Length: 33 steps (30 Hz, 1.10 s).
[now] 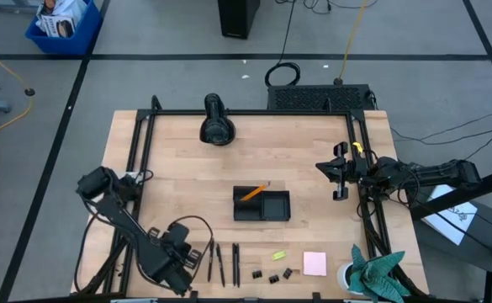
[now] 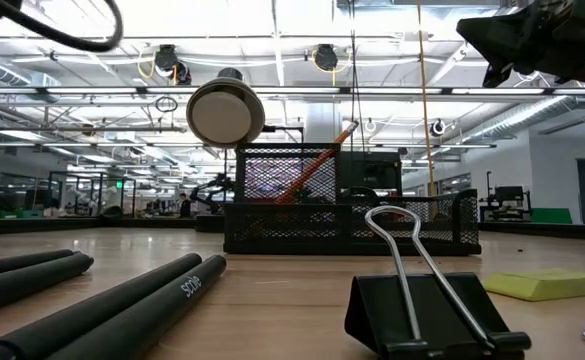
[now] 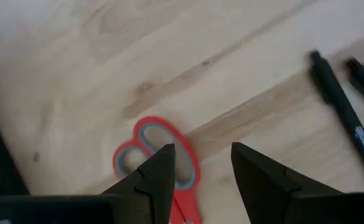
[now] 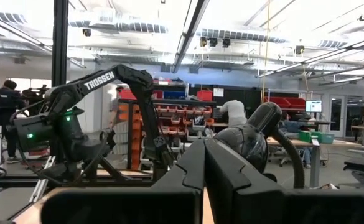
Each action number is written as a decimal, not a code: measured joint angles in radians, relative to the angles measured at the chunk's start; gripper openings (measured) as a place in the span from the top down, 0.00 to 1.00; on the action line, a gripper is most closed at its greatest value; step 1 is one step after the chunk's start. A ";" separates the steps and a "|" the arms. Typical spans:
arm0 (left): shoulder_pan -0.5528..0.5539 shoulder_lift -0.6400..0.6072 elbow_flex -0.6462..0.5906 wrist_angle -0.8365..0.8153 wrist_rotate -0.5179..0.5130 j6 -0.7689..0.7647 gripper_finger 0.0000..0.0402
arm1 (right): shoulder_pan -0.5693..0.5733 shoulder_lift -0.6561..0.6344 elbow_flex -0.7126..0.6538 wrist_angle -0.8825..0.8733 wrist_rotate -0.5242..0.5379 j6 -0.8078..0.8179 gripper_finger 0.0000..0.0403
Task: Pick and place office supplies into organizer
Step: Put the scissors into the desk organizer
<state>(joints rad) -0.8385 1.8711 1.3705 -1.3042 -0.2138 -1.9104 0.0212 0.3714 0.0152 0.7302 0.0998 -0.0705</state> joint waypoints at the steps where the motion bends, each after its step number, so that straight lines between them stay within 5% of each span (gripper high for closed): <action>1: 0.002 0.001 -0.003 0.000 -0.001 0.043 0.59 | 0.000 0.000 0.000 0.000 0.000 -0.001 1.00; 7: 0.009 -0.002 -0.005 -0.083 0.011 0.230 0.59 | 0.000 0.000 0.000 0.013 0.001 -0.005 1.00; 17: 0.006 -0.004 -0.033 -0.073 0.039 0.297 0.59 | 0.000 0.001 0.000 0.022 0.002 -0.019 1.00; 27: -0.020 -0.006 -0.135 0.051 0.235 -0.095 0.59 | 0.000 0.000 0.000 0.022 0.003 -0.004 1.00; 33: -0.011 -0.006 -0.134 0.107 0.251 -0.307 0.59 | 0.000 0.000 0.000 0.022 0.003 -0.002 1.00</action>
<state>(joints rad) -0.8492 1.8652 1.2362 -1.1976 0.0371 -2.2177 0.0213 0.3717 0.0152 0.7517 0.1032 -0.0723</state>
